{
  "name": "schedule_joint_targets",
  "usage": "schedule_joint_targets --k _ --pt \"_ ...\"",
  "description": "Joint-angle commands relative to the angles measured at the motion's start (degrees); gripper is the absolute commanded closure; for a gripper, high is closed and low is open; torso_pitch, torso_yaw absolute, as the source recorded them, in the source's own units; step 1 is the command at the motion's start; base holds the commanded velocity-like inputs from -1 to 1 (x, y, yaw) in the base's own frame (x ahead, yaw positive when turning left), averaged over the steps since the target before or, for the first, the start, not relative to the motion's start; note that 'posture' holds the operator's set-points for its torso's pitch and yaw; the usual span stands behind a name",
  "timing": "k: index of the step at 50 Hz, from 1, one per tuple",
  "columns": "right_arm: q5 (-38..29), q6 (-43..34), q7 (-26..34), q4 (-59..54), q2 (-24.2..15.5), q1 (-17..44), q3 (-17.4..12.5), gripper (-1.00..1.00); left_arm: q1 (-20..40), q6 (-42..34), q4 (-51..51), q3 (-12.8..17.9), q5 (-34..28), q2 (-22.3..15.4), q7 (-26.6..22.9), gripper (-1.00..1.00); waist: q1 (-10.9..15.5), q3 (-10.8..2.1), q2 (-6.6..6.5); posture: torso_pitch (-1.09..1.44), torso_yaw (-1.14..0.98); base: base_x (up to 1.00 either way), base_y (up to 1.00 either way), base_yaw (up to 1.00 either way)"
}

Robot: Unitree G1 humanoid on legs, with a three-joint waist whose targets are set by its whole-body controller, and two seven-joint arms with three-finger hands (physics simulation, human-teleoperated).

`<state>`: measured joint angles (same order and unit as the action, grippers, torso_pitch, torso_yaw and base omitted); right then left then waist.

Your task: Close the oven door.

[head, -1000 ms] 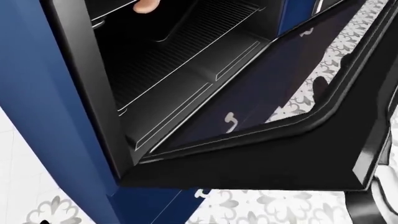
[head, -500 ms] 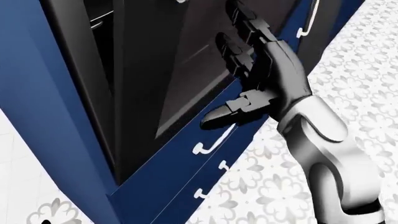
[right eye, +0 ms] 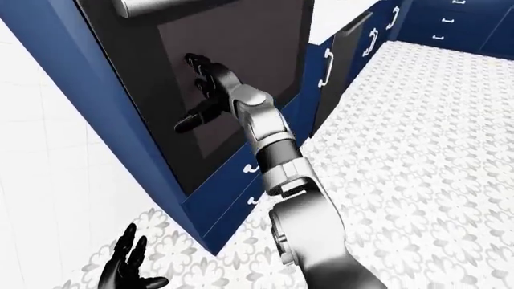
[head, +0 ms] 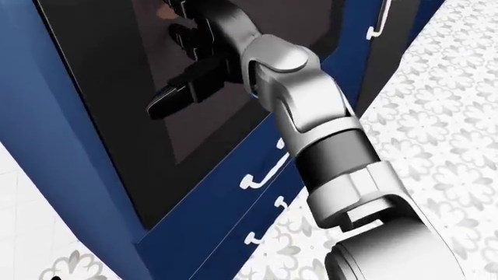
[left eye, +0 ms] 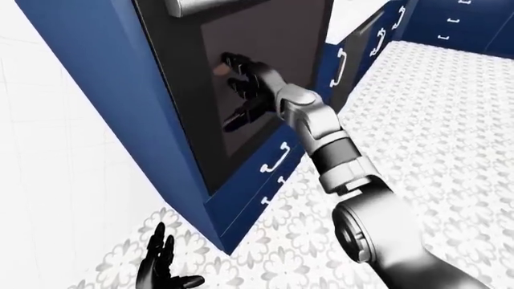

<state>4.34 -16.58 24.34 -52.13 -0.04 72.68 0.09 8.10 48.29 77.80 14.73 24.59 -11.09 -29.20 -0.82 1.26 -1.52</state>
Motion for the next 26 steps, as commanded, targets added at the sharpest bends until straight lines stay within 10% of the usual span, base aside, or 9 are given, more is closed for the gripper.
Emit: schedule_joint_targets --k 1,26 --pt "-1.3 3.4 1.6 1.2 0.6 3.4 0.0 -1.00 0.9 1.6 -1.4 0.1 0.3 -0.6 -0.2 -1.00 0.2 -1.24 -0.45 0.00 0.00 0.00 0.00 0.00" --pt "-16.1 10.6 5.1 -11.0 7.0 10.3 0.7 -1.00 0.8 1.7 -1.4 0.2 0.6 -0.6 -0.5 -1.00 -0.9 -0.82 -1.57 0.00 0.00 0.00 0.00 0.00"
